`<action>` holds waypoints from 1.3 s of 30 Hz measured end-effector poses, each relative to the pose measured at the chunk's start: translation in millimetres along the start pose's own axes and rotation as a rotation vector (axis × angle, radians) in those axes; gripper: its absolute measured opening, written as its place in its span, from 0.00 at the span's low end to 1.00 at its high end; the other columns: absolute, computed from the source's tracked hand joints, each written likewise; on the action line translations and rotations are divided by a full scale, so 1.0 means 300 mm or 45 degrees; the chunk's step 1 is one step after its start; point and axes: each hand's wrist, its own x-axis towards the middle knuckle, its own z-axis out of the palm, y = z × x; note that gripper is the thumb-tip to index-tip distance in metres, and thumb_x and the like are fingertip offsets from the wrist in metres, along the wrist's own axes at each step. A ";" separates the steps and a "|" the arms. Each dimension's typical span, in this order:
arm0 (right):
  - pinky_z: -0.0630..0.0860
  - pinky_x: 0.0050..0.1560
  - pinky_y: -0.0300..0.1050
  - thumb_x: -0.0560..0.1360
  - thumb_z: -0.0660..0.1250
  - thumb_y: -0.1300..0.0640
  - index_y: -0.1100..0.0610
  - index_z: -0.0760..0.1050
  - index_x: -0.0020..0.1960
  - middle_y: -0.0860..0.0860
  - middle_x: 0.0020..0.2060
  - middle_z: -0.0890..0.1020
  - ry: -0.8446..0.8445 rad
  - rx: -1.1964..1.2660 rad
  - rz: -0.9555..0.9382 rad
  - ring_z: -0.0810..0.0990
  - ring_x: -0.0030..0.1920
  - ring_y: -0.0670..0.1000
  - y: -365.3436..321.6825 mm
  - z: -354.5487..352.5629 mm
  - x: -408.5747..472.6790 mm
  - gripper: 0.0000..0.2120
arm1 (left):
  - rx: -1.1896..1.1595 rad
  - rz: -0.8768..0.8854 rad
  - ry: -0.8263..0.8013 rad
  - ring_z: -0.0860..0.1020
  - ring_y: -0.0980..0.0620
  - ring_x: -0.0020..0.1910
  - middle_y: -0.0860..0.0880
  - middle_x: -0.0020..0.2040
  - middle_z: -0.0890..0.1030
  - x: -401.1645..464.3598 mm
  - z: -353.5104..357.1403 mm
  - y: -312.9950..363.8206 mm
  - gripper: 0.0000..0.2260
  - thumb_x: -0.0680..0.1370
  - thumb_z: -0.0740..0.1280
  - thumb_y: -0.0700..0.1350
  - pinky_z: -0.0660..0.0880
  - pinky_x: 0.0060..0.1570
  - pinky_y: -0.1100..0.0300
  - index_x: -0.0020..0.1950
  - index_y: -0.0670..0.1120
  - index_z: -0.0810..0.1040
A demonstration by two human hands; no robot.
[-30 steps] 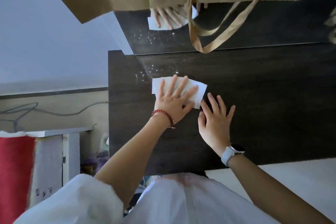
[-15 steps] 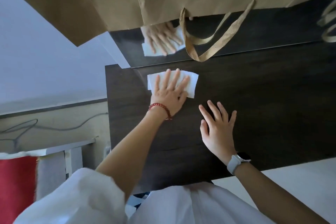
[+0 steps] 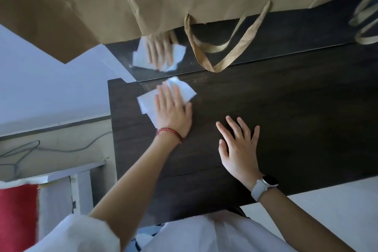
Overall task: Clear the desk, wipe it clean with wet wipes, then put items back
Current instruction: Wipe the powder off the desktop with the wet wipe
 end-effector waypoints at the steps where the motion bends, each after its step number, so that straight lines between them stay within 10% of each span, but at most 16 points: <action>1: 0.55 0.64 0.72 0.72 0.54 0.53 0.50 0.69 0.65 0.54 0.65 0.73 -0.009 0.000 -0.010 0.62 0.68 0.56 0.002 -0.005 0.000 0.21 | 0.022 0.109 -0.033 0.40 0.40 0.74 0.41 0.76 0.44 -0.010 0.014 0.038 0.28 0.79 0.49 0.53 0.39 0.72 0.48 0.74 0.44 0.42; 16: 0.59 0.65 0.70 0.69 0.66 0.61 0.50 0.69 0.65 0.55 0.67 0.71 0.029 -0.007 0.039 0.66 0.69 0.57 0.221 -0.077 -0.051 0.25 | 0.198 0.793 -0.245 0.42 0.49 0.75 0.48 0.77 0.45 0.195 0.086 0.537 0.26 0.80 0.45 0.56 0.39 0.73 0.48 0.74 0.48 0.44; 23: 0.55 0.67 0.66 0.72 0.53 0.55 0.49 0.67 0.66 0.53 0.68 0.69 -0.017 0.058 -0.025 0.64 0.70 0.55 0.266 -0.071 -0.052 0.23 | -0.011 0.484 -0.040 0.63 0.39 0.64 0.40 0.66 0.65 0.178 0.037 0.397 0.21 0.80 0.52 0.51 0.59 0.65 0.47 0.71 0.46 0.58; 33: 0.54 0.67 0.68 0.72 0.52 0.56 0.51 0.69 0.66 0.55 0.68 0.70 0.051 0.095 -0.045 0.63 0.70 0.56 0.274 -0.055 -0.057 0.22 | -0.104 -0.484 0.071 0.38 0.42 0.74 0.42 0.76 0.42 -0.018 -0.049 -0.141 0.22 0.80 0.46 0.48 0.39 0.71 0.42 0.74 0.55 0.46; 39: 0.56 0.68 0.66 0.73 0.53 0.59 0.57 0.76 0.58 0.57 0.62 0.76 0.227 0.396 -0.004 0.67 0.67 0.55 0.287 -0.064 -0.058 0.18 | 0.048 0.003 -0.083 0.36 0.39 0.73 0.45 0.76 0.39 -0.041 0.071 0.222 0.22 0.78 0.48 0.56 0.37 0.65 0.32 0.72 0.61 0.48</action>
